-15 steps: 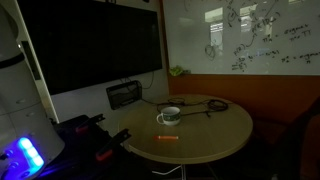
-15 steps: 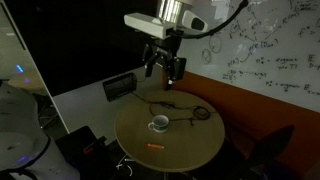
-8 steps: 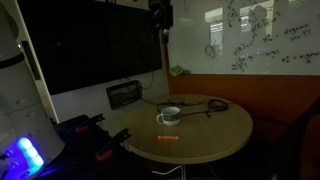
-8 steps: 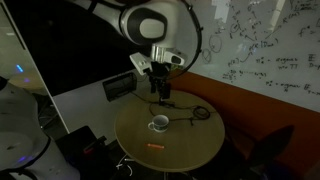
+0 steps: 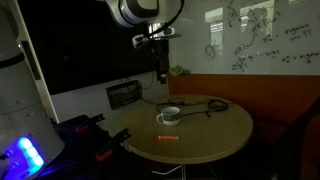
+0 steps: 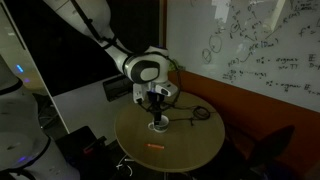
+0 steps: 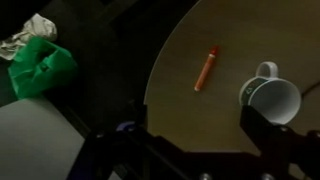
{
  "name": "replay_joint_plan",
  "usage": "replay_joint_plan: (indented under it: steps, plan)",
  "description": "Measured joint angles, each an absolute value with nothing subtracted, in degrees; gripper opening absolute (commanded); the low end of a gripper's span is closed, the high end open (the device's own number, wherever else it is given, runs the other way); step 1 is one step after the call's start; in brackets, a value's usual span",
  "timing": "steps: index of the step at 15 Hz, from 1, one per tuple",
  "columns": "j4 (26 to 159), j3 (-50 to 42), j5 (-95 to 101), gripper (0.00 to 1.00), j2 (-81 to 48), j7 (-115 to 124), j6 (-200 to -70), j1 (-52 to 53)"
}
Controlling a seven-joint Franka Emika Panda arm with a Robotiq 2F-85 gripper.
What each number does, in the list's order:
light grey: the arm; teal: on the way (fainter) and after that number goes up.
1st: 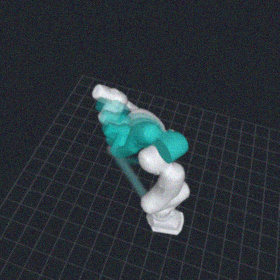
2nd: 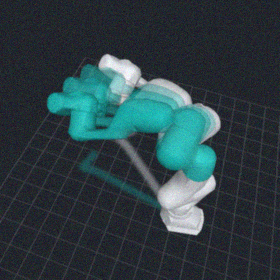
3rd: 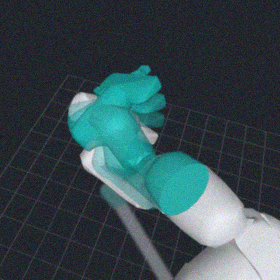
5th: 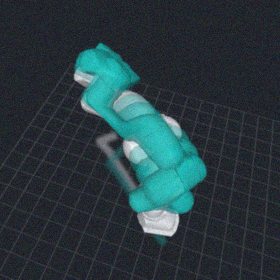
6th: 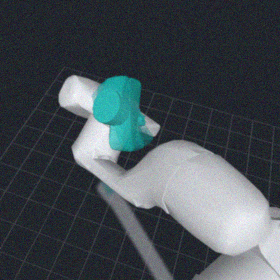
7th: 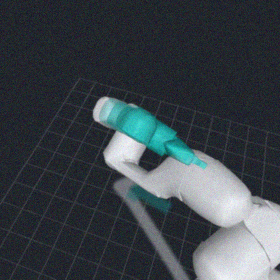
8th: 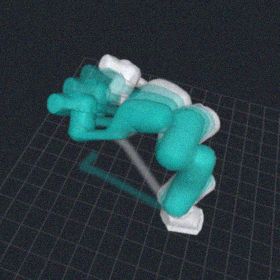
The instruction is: Put the marker in the mug
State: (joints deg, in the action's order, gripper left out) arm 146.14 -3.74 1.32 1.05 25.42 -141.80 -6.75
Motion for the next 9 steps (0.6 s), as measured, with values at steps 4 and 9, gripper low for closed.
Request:
replay_joint_plan:
  steps: [4,9]
  plan:
    - [145.71,-3.75,1.32,1.0,1.31,26.12,-141.81,-6.79]
    - [145.76,-3.78,1.12,1.0,-1.09,29.17,-142.39,-6.59]
